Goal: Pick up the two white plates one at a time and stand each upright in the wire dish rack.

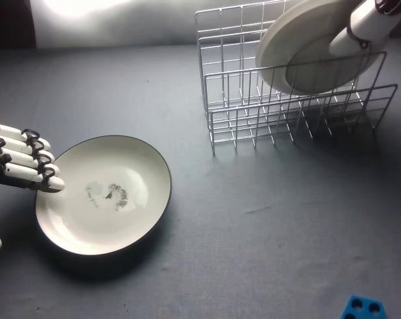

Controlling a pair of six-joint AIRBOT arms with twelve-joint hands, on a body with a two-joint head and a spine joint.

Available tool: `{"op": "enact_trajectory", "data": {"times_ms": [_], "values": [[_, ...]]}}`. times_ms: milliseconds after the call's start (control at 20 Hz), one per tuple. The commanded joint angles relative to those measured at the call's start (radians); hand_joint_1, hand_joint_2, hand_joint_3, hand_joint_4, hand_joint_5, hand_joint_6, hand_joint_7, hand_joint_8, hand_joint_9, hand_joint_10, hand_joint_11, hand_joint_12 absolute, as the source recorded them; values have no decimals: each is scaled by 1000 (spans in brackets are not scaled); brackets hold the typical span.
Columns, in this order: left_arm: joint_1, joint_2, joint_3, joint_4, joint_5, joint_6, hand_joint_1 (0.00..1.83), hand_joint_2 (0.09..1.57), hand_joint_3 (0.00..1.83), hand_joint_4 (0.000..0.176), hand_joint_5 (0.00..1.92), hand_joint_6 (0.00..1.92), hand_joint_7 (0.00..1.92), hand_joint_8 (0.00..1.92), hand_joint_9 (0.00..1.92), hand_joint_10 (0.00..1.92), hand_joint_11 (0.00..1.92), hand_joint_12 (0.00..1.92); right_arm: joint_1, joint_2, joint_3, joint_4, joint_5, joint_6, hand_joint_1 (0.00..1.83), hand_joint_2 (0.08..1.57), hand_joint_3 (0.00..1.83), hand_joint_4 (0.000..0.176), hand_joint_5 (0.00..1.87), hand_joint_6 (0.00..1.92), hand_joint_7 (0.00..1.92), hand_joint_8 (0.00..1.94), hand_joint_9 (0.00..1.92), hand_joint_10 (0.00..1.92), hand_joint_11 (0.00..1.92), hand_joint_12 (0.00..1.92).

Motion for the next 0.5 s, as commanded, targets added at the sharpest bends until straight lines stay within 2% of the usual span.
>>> {"op": "enact_trajectory", "data": {"times_ms": [0, 50, 100, 150, 250, 350, 450], "values": [[-9, 0, 2, -44, -11, -2, 0, 1137, 2, 0, 86, 6, 87, 4, 36, 1, 0, 0, 3, 1, 3, -5, 102, 2, 1092, 1080, 0, 0, 866, 196, 949, 62, 947, 2, 549, 872], [-10, 0, 2, -44, -11, -2, 0, 1135, 0, 0, 87, 6, 92, 5, 41, 3, 0, 0, 2, 1, 3, -5, 104, 1, 1209, 1070, 0, 0, 1044, 715, 1084, 575, 1105, 29, 712, 874], [-10, 0, 2, -44, -11, -2, 0, 1130, 0, 0, 84, 4, 90, 4, 38, 2, 0, 0, 1, 0, 3, -5, 107, -1, 1220, 1098, 7, 3, 1027, 931, 1012, 834, 1138, 27, 743, 886], [-10, 0, 2, -44, -11, -2, 0, 1132, 0, 0, 80, 2, 85, 1, 33, 0, 0, 0, 1, -1, 3, -5, 109, -1, 1213, 1124, 3, 4, 991, 1031, 956, 953, 1143, 22, 746, 902], [-10, 0, 2, -43, -11, -2, 0, 1127, 0, 0, 72, 0, 78, 0, 31, 2, 0, 0, 0, -1, 3, -5, 109, -1, 1217, 1131, 0, 0, 978, 1085, 951, 946, 1135, 11, 715, 917], [-10, 0, 2, -43, -11, -2, 0, 1129, 0, 0, 81, 6, 83, 4, 37, 5, 0, 0, -1, -1, 3, -5, 109, -4, 1219, 1124, 0, 0, 992, 1057, 962, 936, 1142, 11, 744, 917], [-10, 0, 2, -43, -11, -2, 0, 1130, 0, 0, 83, 6, 79, 2, 34, 3, 0, 0, 0, 0, 3, -5, 109, -6, 1220, 1115, 0, 7, 1003, 1021, 984, 916, 1162, 11, 774, 907]]}}
